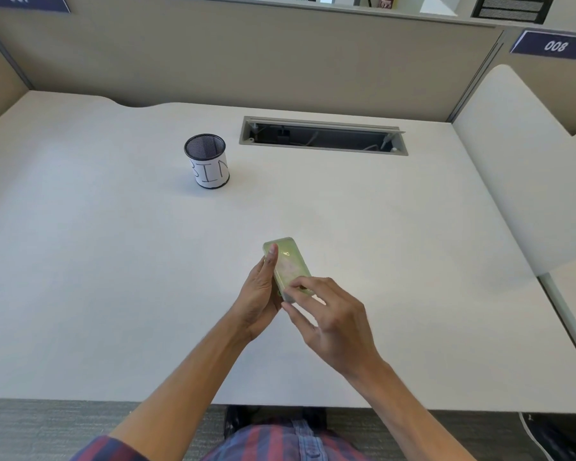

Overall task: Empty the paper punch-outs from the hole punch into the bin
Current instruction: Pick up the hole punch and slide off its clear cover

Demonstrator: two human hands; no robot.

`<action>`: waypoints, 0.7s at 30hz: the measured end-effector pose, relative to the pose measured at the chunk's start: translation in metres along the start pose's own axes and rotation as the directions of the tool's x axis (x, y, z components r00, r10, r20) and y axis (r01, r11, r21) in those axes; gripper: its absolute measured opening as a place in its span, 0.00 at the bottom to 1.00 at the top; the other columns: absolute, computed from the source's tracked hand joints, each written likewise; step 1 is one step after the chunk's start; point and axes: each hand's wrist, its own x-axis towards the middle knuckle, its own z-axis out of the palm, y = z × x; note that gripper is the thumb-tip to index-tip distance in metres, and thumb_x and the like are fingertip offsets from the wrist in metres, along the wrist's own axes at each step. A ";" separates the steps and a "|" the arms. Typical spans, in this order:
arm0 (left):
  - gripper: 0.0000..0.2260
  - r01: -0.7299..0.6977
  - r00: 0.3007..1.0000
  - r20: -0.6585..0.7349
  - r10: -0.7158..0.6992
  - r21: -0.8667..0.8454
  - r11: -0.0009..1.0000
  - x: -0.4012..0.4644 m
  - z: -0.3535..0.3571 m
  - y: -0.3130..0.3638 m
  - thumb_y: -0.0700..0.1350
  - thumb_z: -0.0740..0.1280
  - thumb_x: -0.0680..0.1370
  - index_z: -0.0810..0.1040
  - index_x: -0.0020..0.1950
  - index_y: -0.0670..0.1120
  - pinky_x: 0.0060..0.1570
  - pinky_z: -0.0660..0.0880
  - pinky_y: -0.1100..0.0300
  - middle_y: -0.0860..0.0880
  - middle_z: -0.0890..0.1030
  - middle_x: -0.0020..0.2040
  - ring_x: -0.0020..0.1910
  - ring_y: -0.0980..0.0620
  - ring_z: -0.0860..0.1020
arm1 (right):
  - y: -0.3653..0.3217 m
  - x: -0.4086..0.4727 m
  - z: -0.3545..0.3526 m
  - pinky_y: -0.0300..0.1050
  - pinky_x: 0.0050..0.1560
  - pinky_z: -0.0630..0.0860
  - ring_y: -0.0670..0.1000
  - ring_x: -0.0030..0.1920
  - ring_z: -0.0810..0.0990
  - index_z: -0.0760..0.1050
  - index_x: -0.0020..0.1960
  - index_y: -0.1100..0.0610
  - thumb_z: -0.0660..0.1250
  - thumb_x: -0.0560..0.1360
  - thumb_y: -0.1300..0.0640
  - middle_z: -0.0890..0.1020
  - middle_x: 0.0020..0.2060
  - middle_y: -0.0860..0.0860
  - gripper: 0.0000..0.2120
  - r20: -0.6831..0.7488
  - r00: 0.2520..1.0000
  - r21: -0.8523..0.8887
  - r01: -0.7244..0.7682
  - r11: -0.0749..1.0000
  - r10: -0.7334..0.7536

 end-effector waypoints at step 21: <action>0.26 0.061 0.996 -0.066 -0.060 0.015 0.998 -0.008 0.014 -0.008 0.70 0.61 0.73 0.77 0.45 0.47 0.34 0.73 0.61 0.50 0.71 0.34 0.32 0.53 0.73 | -0.011 0.002 -0.002 0.41 0.33 0.75 0.50 0.35 0.79 0.83 0.47 0.60 0.66 0.79 0.55 0.84 0.41 0.52 0.09 -0.012 0.981 -0.184 0.190 0.964 -0.195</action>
